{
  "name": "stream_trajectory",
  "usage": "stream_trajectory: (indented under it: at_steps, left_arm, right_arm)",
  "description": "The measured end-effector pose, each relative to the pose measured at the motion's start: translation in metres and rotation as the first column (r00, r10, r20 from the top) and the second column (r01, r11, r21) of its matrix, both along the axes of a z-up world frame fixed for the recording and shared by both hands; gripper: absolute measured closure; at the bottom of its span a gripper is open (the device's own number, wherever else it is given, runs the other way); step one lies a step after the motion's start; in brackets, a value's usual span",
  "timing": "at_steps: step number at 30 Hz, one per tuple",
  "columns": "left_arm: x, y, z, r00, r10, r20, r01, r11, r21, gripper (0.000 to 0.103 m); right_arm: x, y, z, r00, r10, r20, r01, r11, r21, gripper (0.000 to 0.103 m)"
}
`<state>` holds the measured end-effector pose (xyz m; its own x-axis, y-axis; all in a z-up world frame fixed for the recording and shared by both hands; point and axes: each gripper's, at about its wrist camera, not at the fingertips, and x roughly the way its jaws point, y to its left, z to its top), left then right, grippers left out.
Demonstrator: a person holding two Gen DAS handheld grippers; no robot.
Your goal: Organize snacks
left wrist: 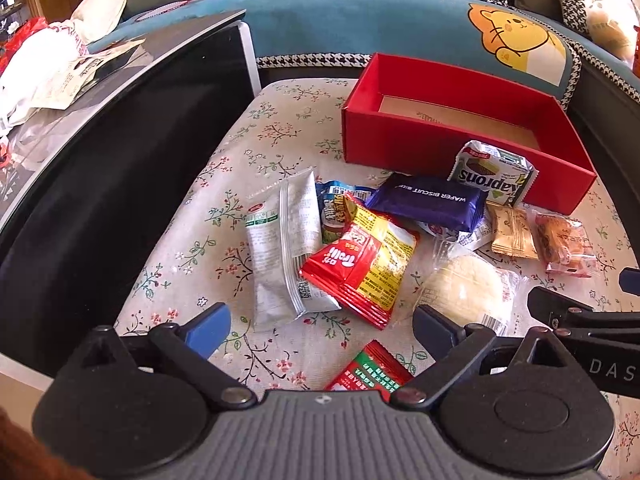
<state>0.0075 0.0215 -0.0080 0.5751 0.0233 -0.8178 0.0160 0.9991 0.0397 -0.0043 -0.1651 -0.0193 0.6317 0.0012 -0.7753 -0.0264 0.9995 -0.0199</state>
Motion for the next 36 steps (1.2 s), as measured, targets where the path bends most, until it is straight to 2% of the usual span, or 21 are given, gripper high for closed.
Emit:
stream_trajectory:
  at_steps: [7, 14, 21, 29, 32, 34, 36]
  left_arm:
    - [0.004, 0.014, 0.000, 1.000, 0.023, 0.003, -0.023, 1.000, 0.006, 0.000]
    - [0.009, 0.026, -0.001, 0.999, 0.034, -0.006, -0.034, 0.999, -0.004, 0.000]
    - [0.014, 0.038, -0.003, 0.999, 0.048, -0.024, -0.049, 0.999, -0.018, 0.000]
    - [0.017, 0.045, -0.006, 0.998, 0.044, -0.044, -0.045, 0.999, -0.029, 0.000]
    - [0.015, 0.043, -0.007, 0.998, 0.012, -0.056, -0.014, 0.999, -0.041, 0.000]
    - [0.011, 0.040, -0.006, 0.998, -0.025, -0.060, 0.023, 0.999, -0.044, 0.000]
    - [0.007, 0.038, -0.006, 0.995, -0.066, -0.071, 0.062, 0.997, -0.049, 0.000]
  right_arm:
    - [0.012, 0.012, -0.002, 0.997, 0.063, -0.035, -0.063, 0.998, 0.014, 0.000]
    - [0.024, 0.026, -0.003, 0.980, 0.188, -0.058, -0.189, 0.982, 0.003, 0.000]
    - [0.039, 0.035, -0.011, 0.942, 0.320, -0.101, -0.321, 0.947, 0.010, 0.000]
    - [0.053, 0.059, -0.031, 0.883, 0.437, -0.172, -0.444, 0.896, -0.002, 0.002]
    - [0.056, 0.065, -0.039, 0.871, 0.448, -0.204, -0.459, 0.888, -0.010, 0.008]
    - [0.058, 0.067, -0.043, 0.869, 0.439, -0.227, -0.452, 0.892, -0.008, 0.025]
    - [0.060, 0.064, -0.047, 0.863, 0.436, -0.256, -0.444, 0.896, 0.028, 0.033]
